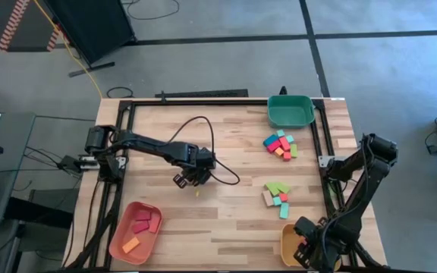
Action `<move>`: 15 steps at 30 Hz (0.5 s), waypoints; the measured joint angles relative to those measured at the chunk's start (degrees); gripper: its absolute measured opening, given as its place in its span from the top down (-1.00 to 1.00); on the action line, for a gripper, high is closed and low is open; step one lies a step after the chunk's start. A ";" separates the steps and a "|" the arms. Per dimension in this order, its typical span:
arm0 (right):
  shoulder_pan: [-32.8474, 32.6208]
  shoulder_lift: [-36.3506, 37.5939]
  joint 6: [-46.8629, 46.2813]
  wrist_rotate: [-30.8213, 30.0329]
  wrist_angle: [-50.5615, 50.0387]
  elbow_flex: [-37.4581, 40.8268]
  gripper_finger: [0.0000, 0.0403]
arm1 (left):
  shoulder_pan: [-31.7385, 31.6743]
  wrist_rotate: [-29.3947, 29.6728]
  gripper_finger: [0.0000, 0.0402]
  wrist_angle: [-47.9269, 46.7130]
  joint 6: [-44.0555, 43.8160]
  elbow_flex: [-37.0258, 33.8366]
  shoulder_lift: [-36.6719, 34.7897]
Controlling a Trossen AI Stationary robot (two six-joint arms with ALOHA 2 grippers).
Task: Sort blocks by size
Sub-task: Put the large yellow rectangular block into the yellow bin
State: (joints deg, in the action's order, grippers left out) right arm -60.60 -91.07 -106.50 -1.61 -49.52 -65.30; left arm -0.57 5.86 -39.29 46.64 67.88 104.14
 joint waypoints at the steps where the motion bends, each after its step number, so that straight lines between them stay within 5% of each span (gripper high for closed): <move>1: 0.00 0.00 0.08 0.00 0.02 -0.29 -0.19 | -0.13 -0.51 0.36 0.03 -0.19 0.00 -0.01; 15: 0.04 0.04 1.66 -1.48 -11.85 -7.61 -0.19 | 0.63 -3.89 0.40 3.67 -1.47 0.00 0.00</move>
State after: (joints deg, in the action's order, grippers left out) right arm -60.56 -91.02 -104.84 -3.09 -61.37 -72.91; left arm 0.06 1.97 -35.62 45.16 67.88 104.14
